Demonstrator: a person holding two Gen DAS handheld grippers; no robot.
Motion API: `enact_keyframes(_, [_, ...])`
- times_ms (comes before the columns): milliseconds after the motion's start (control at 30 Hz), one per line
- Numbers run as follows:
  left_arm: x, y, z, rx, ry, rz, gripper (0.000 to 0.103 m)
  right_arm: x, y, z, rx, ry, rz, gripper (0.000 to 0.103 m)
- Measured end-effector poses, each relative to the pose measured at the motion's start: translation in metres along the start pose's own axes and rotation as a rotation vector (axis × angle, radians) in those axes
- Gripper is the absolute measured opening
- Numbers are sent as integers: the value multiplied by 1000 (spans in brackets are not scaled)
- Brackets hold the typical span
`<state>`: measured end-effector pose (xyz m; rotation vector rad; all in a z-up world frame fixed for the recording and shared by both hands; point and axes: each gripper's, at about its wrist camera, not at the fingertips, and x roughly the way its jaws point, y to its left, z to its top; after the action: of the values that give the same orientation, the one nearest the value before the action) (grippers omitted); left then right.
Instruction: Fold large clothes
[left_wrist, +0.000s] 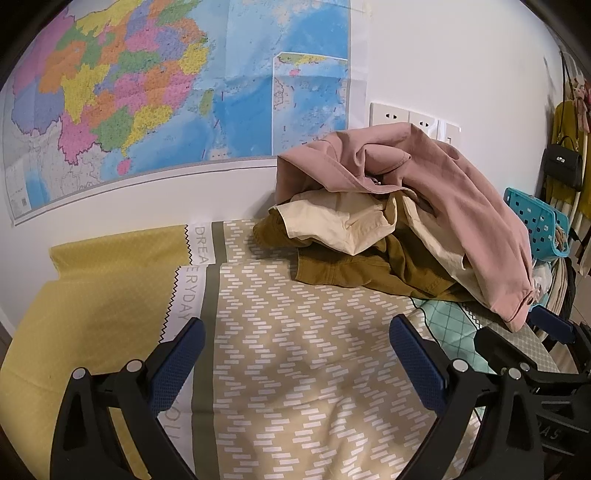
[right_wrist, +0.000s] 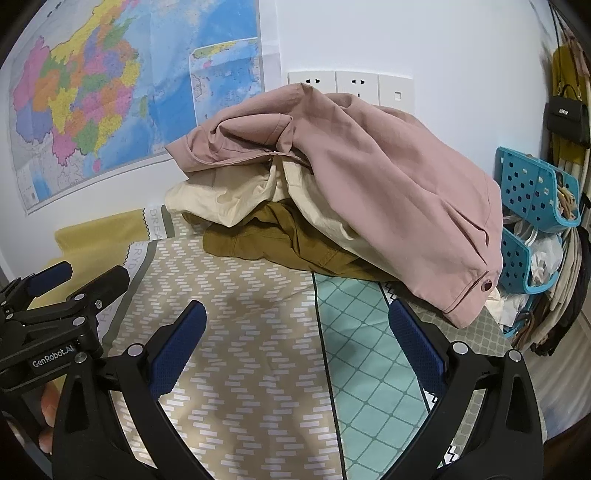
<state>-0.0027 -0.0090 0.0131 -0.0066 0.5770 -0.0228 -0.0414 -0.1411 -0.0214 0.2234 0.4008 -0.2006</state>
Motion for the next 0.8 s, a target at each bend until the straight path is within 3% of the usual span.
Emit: enact_keyframes(800, [-3, 1, 3, -14, -21, -5, 96, -5, 1, 5, -14, -21, -1, 98])
